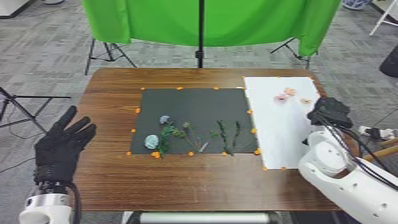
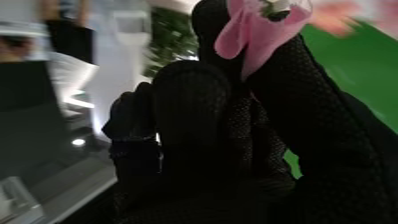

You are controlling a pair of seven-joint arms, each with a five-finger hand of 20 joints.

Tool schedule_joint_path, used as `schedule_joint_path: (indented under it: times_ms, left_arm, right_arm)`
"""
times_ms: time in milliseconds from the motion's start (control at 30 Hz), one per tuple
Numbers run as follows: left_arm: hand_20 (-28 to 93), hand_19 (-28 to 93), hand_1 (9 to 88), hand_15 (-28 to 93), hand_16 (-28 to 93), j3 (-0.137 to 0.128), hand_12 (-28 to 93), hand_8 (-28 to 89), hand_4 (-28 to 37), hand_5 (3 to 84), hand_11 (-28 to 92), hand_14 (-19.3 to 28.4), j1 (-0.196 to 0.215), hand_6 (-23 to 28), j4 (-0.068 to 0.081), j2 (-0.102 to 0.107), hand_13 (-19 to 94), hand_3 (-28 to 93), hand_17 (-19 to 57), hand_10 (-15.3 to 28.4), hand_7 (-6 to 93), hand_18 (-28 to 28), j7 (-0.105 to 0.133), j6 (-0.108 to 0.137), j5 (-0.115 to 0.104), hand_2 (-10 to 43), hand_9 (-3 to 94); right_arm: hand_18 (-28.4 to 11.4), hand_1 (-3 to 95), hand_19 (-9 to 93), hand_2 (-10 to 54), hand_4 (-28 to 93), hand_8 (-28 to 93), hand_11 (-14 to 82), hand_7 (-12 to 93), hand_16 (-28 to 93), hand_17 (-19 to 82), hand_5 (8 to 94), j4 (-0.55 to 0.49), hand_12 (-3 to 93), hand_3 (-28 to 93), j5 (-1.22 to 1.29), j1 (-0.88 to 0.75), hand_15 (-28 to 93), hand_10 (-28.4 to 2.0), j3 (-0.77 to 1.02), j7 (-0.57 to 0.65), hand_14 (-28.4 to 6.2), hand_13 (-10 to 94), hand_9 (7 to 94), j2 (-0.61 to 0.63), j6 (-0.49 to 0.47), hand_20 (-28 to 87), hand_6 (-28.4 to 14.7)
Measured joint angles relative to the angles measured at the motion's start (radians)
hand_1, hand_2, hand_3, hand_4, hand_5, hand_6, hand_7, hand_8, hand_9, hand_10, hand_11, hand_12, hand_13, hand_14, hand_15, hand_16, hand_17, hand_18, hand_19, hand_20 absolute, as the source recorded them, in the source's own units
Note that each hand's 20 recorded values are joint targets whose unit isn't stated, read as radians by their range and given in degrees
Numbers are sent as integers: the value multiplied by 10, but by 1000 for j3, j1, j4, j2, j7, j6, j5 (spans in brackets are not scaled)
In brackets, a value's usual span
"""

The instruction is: Arrange flowers

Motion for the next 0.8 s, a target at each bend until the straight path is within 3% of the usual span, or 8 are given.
schedule_joint_path:
  times_ms: [200,367,800]
  left_arm:
    - [4,578,207,544,-105,0,106,-79,-283,355,221,272,-1,73,1,-9,198,794,-81,196,70,284,-8,0,2,70,318]
    - [4,578,207,544,-105,1,106,-79,-283,355,221,272,-2,73,1,-11,197,796,-82,196,71,284,-12,-1,5,70,317]
    - [3,578,208,544,-106,1,106,-78,-283,356,222,272,-29,73,8,-13,198,796,-82,197,69,284,-33,-7,14,70,318]
  right_arm:
    - [-186,600,904,-95,-283,3,143,291,276,352,829,-117,378,695,4,111,673,-44,-121,-178,-26,782,923,-33,19,415,18]
    - [-185,595,899,-95,-283,5,149,299,278,344,822,-141,384,699,40,240,681,-44,-251,-317,-27,773,918,-147,9,418,18]
    - [-182,582,875,-95,-283,-15,188,321,294,306,802,54,397,712,-5,431,700,-59,-522,-416,-28,722,887,-506,-92,423,21]
